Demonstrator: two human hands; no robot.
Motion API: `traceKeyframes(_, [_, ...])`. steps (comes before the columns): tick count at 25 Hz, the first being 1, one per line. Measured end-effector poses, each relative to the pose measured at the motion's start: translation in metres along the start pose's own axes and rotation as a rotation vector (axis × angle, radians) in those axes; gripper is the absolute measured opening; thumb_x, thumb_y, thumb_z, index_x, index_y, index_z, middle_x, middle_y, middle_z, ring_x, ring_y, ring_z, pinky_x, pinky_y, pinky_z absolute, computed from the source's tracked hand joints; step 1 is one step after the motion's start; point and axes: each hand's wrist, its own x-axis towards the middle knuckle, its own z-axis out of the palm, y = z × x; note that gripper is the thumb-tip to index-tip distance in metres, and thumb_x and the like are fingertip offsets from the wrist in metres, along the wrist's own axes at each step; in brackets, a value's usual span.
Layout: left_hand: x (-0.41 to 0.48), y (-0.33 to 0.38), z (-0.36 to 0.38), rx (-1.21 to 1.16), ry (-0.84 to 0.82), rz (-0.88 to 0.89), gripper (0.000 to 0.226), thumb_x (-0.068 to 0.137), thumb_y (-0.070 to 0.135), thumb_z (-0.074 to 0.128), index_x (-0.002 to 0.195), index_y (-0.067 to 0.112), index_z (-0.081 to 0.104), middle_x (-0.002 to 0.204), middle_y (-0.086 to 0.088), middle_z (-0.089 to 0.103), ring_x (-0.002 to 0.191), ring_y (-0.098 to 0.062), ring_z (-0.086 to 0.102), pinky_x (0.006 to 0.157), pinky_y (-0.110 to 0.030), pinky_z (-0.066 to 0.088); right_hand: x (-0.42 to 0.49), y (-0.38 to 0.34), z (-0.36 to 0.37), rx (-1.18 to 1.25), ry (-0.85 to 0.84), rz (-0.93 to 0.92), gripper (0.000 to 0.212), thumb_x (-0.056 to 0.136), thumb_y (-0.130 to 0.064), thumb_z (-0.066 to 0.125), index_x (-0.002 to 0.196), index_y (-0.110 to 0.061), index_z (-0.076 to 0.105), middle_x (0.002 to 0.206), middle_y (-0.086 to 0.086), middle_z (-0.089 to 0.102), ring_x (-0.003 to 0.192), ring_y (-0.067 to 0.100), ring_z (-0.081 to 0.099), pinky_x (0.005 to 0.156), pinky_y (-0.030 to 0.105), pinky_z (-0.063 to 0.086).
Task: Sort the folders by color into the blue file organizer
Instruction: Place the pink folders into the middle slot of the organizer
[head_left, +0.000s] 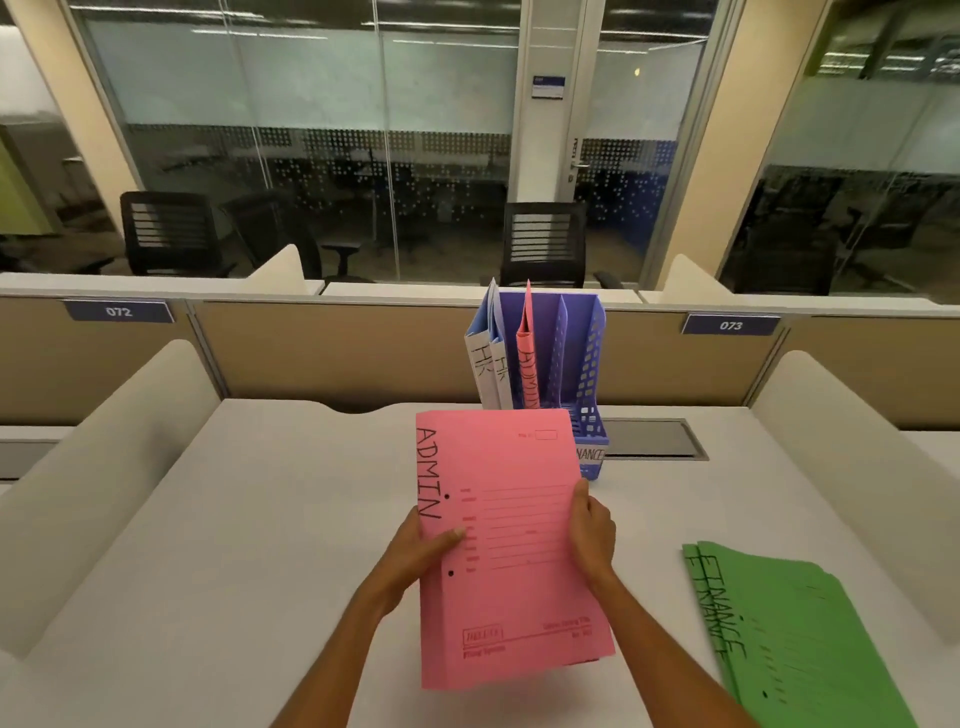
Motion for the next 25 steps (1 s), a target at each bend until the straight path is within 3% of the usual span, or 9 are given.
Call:
traceKeyframes(3, [0.012,0.016,0.025,0.144,-0.133,-0.093,0.085,0.067,0.060,0.082,0.132,0.033,0.035,0.125,0.005,0.065,0.102,-0.016,0.071,0.077,-0.042,0.061,0.008,0.001,-0.033,-0.004,0.048,-0.003,0.085,0.085,-0.077,0.008,0.095,-0.017,0.067,0.092,0.004,0.069,0.084,0.023,0.064,0.082,0.047,0.053])
traceKeyframes(5, [0.016,0.029,0.039,0.166,-0.182,-0.120,0.080,0.068,0.059,0.081,0.129,0.035,0.036,0.125,0.008,0.064,0.103,-0.013,0.070,0.074,-0.041,0.061,0.013,-0.002,-0.051,0.000,0.087,-0.005,0.083,0.088,-0.074,0.009,0.095,-0.015,0.067,0.092,0.005,0.069,0.083,0.023,0.063,0.081,0.044,0.052])
traceKeyframes(8, [0.018,0.050,0.061,0.089,-0.196,-0.058,0.057,0.080,0.039,0.078,0.126,0.033,0.046,0.120,0.006,0.069,0.104,-0.018,0.070,0.079,-0.047,0.060,0.025,-0.004,-0.071,0.035,0.108,-0.003,0.080,0.092,-0.069,0.012,0.104,-0.013,0.067,0.101,0.008,0.068,0.090,0.026,0.061,0.084,0.042,0.049])
traceKeyframes(12, [0.022,0.070,0.086,-0.015,-0.117,0.068,0.052,0.084,0.022,0.075,0.129,0.023,0.050,0.119,0.000,0.070,0.104,-0.023,0.070,0.085,-0.050,0.059,0.044,-0.009,-0.086,0.052,0.059,-0.046,0.078,0.093,-0.067,0.012,0.113,-0.012,0.064,0.112,0.010,0.066,0.100,0.028,0.060,0.095,0.049,0.047])
traceKeyframes(16, [0.028,0.086,0.107,-0.015,0.030,0.131,0.048,0.086,0.018,0.073,0.126,0.023,0.046,0.121,0.000,0.066,0.106,-0.019,0.068,0.088,-0.047,0.058,0.063,-0.027,-0.096,0.094,-0.044,-0.079,0.067,0.097,-0.060,0.018,0.131,-0.013,0.051,0.131,0.012,0.055,0.116,0.032,0.052,0.101,0.046,0.038])
traceKeyframes(19, [0.034,0.102,0.125,-0.006,0.268,0.207,0.042,0.087,0.019,0.070,0.120,0.022,0.044,0.115,0.001,0.065,0.101,-0.014,0.066,0.079,-0.036,0.060,0.078,-0.032,-0.096,0.035,-0.065,-0.133,0.057,0.100,-0.054,0.022,0.124,-0.010,0.049,0.124,0.016,0.056,0.101,0.028,0.051,0.087,0.038,0.038])
traceKeyframes(22, [0.041,0.125,0.143,0.015,0.522,0.309,0.033,0.092,0.016,0.064,0.113,0.019,0.039,0.109,0.000,0.065,0.090,-0.011,0.065,0.067,-0.022,0.054,0.091,-0.026,-0.087,-0.056,-0.059,-0.209,0.057,0.096,-0.060,0.025,0.113,-0.012,0.051,0.113,0.011,0.061,0.095,0.024,0.056,0.084,0.040,0.046])
traceKeyframes(25, [0.056,0.149,0.156,-0.015,0.659,0.407,0.034,0.095,0.009,0.057,0.118,0.017,0.034,0.124,-0.003,0.060,0.100,-0.019,0.063,0.083,-0.032,0.056,0.107,-0.020,-0.078,-0.156,-0.069,-0.304,0.061,0.088,-0.068,0.028,0.109,-0.015,0.052,0.105,0.004,0.065,0.089,0.018,0.063,0.078,0.039,0.055])
